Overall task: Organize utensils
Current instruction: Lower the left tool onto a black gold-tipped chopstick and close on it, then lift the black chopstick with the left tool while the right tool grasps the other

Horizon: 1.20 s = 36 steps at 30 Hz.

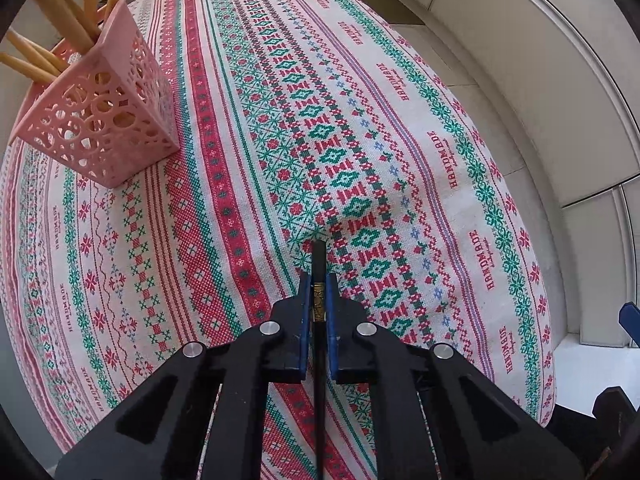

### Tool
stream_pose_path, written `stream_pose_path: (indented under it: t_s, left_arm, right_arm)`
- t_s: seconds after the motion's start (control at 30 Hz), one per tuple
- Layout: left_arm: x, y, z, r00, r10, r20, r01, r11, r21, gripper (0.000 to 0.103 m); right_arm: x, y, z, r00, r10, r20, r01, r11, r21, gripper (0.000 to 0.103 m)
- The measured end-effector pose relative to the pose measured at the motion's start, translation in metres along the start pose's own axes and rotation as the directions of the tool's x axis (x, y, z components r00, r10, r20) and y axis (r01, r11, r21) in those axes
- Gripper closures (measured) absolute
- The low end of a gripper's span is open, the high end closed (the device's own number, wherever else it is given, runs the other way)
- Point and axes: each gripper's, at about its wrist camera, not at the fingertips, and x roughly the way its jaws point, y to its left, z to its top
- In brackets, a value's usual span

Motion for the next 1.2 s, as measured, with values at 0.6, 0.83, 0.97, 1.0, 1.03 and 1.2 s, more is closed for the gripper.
stream_pose_path:
  t_s: [0.6, 0.83, 0.97, 1.0, 1.03, 1.2]
  left_arm:
    - [-0.114, 0.115, -0.105, 0.978, -0.065, 0.199, 0.095, 0.984, -0.148, 0.097]
    - [-0.140, 0.136, -0.107, 0.960, -0.069, 0.270, 0.120, 0.977, -0.178, 0.096]
    - [-0.154, 0.144, -0.113, 0.942, -0.082, 0.326, 0.150, 0.970, -0.189, 0.096]
    - [-0.156, 0.146, -0.113, 0.937, -0.086, 0.339, 0.156, 0.970, -0.188, 0.096]
    - [-0.160, 0.146, -0.114, 0.933, -0.093, 0.348, 0.164, 0.970, -0.180, 0.096]
    - [-0.137, 0.145, -0.109, 0.952, -0.134, 0.274, 0.188, 0.965, -0.182, 0.096]
  right_arm:
    - [0.101, 0.104, 0.004, 0.967, -0.089, -0.237, 0.055, 0.988, -0.146, 0.038]
    - [0.107, 0.115, 0.003, 0.975, -0.134, -0.179, 0.104, 0.980, -0.167, 0.094]
    - [0.086, 0.094, -0.003, 0.989, 0.005, -0.147, -0.012, 0.999, -0.049, 0.096]
    - [0.073, 0.094, -0.004, 0.995, 0.016, -0.102, -0.023, 0.998, -0.063, 0.096]
    - [0.060, 0.095, -0.006, 0.998, 0.031, -0.059, -0.035, 0.996, -0.078, 0.096]
    - [0.012, 0.093, -0.026, 0.992, 0.121, 0.043, -0.116, 0.988, -0.107, 0.096]
